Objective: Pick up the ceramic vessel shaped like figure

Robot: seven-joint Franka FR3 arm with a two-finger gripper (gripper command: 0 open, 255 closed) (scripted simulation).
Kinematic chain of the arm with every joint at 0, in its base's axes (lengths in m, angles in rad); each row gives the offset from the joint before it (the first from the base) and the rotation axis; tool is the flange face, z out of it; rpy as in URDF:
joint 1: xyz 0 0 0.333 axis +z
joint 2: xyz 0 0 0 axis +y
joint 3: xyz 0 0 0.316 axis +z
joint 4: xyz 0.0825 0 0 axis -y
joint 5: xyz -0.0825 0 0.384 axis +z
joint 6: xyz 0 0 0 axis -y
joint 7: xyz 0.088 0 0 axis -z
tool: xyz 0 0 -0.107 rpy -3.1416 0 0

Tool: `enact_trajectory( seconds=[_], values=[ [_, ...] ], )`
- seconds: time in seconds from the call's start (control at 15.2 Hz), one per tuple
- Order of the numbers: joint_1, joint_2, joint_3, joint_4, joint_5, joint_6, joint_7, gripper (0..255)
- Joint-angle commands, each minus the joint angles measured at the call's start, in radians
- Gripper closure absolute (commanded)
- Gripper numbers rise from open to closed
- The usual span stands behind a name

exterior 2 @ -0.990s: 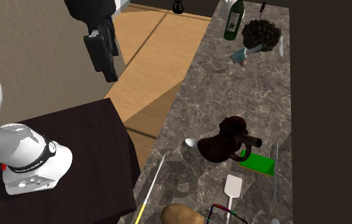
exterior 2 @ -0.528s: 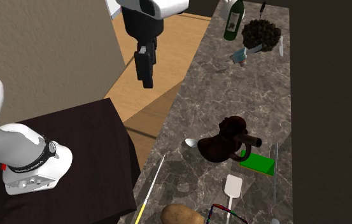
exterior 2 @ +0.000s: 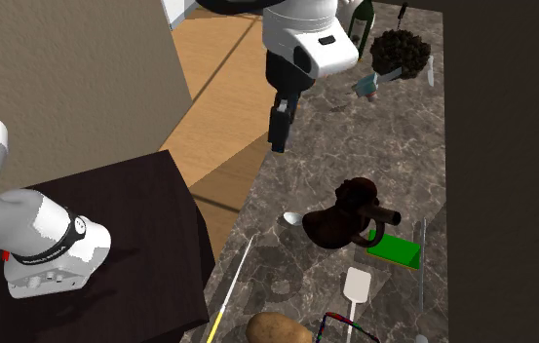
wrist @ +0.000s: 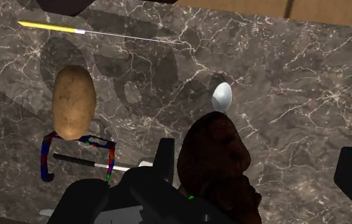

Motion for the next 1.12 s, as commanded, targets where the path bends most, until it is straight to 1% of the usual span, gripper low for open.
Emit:
enact_trajectory(
  seconds=[0.0, 0.53, 1.06],
  values=[
    [-0.01, 0.083, -0.008, 0.059, 0.004, 0.021, 0.042, 0],
    [-0.043, 0.386, -0.049, 0.323, 0.037, 0.047, 0.186, 0],
    [-0.094, 0.694, -0.091, 0.657, 0.097, 0.01, 0.308, 0]
  ],
)
